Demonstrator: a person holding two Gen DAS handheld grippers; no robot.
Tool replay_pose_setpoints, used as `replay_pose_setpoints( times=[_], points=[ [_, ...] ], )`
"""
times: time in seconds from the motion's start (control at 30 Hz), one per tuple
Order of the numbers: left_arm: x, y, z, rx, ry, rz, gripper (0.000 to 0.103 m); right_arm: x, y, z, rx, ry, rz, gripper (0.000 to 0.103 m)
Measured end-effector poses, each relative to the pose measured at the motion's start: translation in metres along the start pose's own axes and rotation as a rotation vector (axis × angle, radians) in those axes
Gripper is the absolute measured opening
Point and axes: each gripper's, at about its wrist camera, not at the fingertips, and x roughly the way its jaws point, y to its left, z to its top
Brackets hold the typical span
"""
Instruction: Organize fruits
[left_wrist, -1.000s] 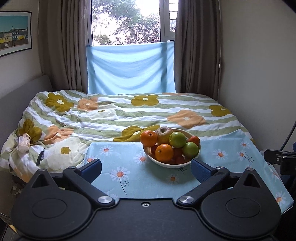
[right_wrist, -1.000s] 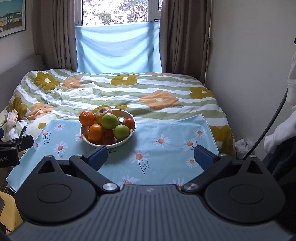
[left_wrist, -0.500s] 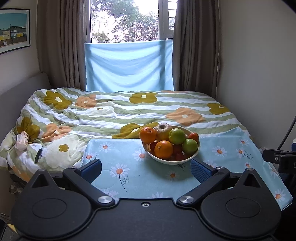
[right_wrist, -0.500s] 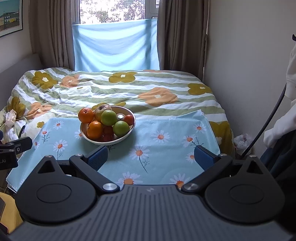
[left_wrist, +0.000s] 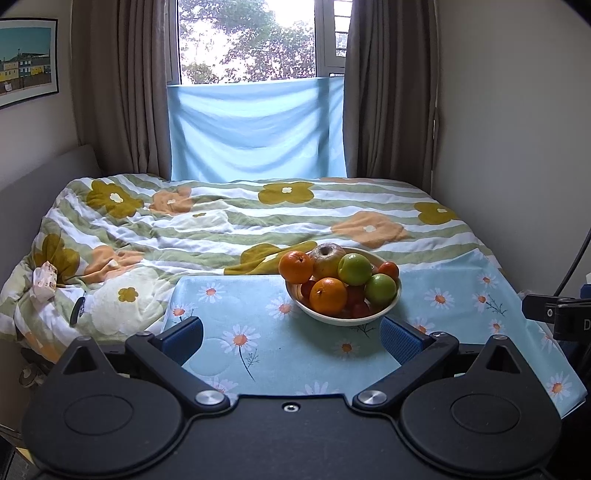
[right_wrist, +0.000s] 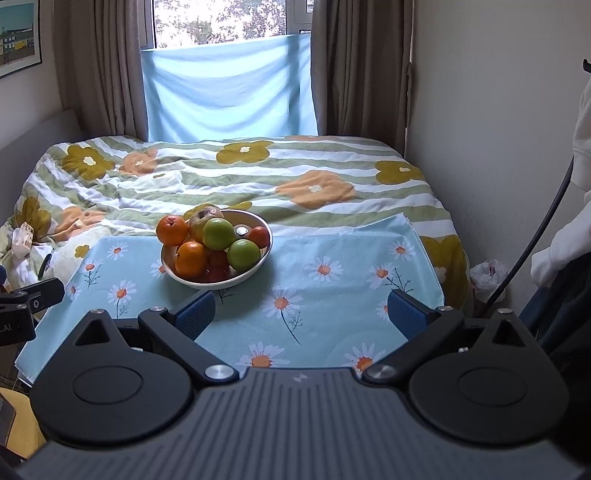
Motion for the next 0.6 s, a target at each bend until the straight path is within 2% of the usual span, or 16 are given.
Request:
replay_pose_setpoints(
  times=[0.6],
  points=[
    [0.0, 0.0026, 0.0005, 0.001, -0.008, -0.004, 0.103, 0.0008, 0.0016, -0.0002, -0.001, 0.001, -0.002, 0.103]
  ],
)
